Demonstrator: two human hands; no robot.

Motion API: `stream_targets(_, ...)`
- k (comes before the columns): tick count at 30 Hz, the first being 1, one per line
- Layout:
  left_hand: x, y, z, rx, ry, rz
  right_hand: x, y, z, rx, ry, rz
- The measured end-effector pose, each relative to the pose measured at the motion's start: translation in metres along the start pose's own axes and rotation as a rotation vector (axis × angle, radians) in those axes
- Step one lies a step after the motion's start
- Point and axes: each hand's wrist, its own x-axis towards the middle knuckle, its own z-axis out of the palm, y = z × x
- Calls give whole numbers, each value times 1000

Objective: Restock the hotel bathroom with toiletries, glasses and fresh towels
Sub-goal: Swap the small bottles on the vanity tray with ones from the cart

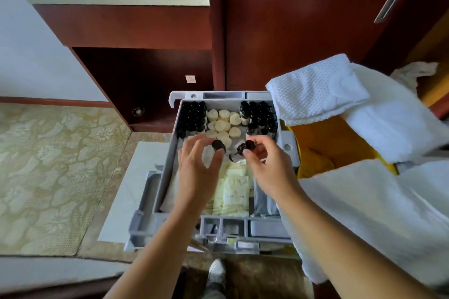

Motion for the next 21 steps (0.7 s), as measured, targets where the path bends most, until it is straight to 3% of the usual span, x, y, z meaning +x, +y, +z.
stream_targets(6, -107, 25, -8, -162, -130, -114, -96, 12, -50, 71, -16, -14)
stream_targets(10, -178, 36, -20, -282, -106, -180, -160, 22, -68, 141, -114, 32)
stream_targets(21, -311, 34, -68, -293, -62, -268, -265, 19, -56, 291, -256, 68)
